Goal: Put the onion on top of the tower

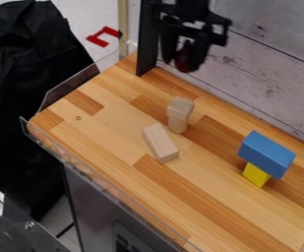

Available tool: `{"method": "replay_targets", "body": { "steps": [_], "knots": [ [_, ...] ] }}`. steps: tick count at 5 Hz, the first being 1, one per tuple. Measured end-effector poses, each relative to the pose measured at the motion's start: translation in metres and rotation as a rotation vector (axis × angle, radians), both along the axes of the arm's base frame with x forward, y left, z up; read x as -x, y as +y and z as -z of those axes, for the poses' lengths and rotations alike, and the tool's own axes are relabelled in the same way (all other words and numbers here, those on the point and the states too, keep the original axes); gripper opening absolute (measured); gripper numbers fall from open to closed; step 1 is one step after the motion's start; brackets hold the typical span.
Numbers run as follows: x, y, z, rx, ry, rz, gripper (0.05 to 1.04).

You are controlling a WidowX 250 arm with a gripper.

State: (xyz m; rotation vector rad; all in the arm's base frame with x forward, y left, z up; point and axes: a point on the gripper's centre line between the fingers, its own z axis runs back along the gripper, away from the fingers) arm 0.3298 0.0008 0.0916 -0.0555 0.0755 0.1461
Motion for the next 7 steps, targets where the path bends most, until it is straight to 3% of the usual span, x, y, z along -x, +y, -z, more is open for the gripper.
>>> {"method": "replay_targets", "body": {
  "steps": [5, 7],
  "knots": [
    [0.011, -0.002, 0.049, 0.083, 0.128, 0.021, 0.527],
    [0.010, 0.003, 0.048, 0.087, 0.123, 0.013, 0.527]
  ]
}}
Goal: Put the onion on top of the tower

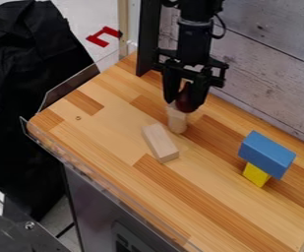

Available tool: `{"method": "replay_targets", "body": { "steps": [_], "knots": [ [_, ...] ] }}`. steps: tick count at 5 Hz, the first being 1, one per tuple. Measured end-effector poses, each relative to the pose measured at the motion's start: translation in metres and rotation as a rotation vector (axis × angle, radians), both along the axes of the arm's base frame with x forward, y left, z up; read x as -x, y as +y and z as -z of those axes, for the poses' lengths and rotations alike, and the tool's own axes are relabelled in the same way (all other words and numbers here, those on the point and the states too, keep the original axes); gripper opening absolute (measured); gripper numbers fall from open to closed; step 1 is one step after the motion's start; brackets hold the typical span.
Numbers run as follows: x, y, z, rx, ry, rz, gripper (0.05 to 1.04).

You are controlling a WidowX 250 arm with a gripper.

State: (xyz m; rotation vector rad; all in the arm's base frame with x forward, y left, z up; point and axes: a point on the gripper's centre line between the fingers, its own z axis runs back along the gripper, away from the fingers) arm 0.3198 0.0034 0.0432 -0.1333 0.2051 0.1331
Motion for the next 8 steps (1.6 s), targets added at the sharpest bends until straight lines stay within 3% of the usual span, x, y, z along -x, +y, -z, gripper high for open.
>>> {"method": "replay_targets", "body": {
  "steps": [4, 5, 6, 7, 8],
  "knots": [
    [-0.003, 0.007, 0.005, 0.014, 0.007, -0.012, 0.527],
    [-0.003, 0.008, 0.005, 0.019, 0.010, -0.015, 0.579],
    [-0.002, 0.010, 0.008, 0.019, 0.039, -0.007, 0.897],
    [-0.003, 0.009, 0.008, 0.018, 0.037, -0.014, 1.006],
    [-0.006, 0.009, -0.004, 0.007, -0.004, -0.028, 0.999]
  ]
}}
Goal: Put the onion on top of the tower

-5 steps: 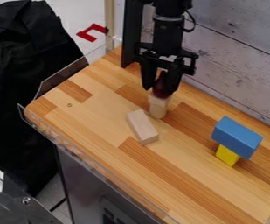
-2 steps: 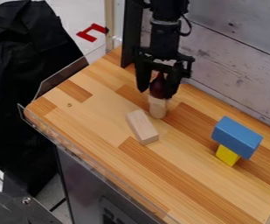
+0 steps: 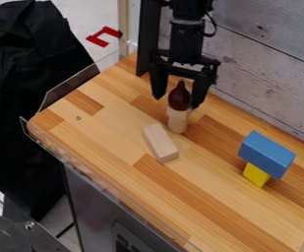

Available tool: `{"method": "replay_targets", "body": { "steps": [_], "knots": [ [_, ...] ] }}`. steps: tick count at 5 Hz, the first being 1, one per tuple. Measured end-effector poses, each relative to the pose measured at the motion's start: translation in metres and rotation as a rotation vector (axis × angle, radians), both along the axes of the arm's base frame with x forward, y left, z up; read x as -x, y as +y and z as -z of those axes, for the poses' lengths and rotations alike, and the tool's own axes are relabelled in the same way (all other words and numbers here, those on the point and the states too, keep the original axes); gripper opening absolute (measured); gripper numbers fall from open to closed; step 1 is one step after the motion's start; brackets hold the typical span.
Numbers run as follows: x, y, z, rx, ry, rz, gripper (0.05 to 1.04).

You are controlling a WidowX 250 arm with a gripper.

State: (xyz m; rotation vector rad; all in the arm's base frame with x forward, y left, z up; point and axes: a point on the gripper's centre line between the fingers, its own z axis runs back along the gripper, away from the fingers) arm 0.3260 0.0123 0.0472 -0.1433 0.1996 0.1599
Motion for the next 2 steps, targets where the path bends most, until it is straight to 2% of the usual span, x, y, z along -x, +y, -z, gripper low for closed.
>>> {"method": "replay_targets", "body": {
  "steps": [1, 2],
  "knots": [
    [-0.002, -0.001, -0.026, -0.028, -0.076, -0.005, 0.999],
    [0.003, -0.005, -0.056, -0.074, -0.117, 0.013, 0.999]
  ]
}}
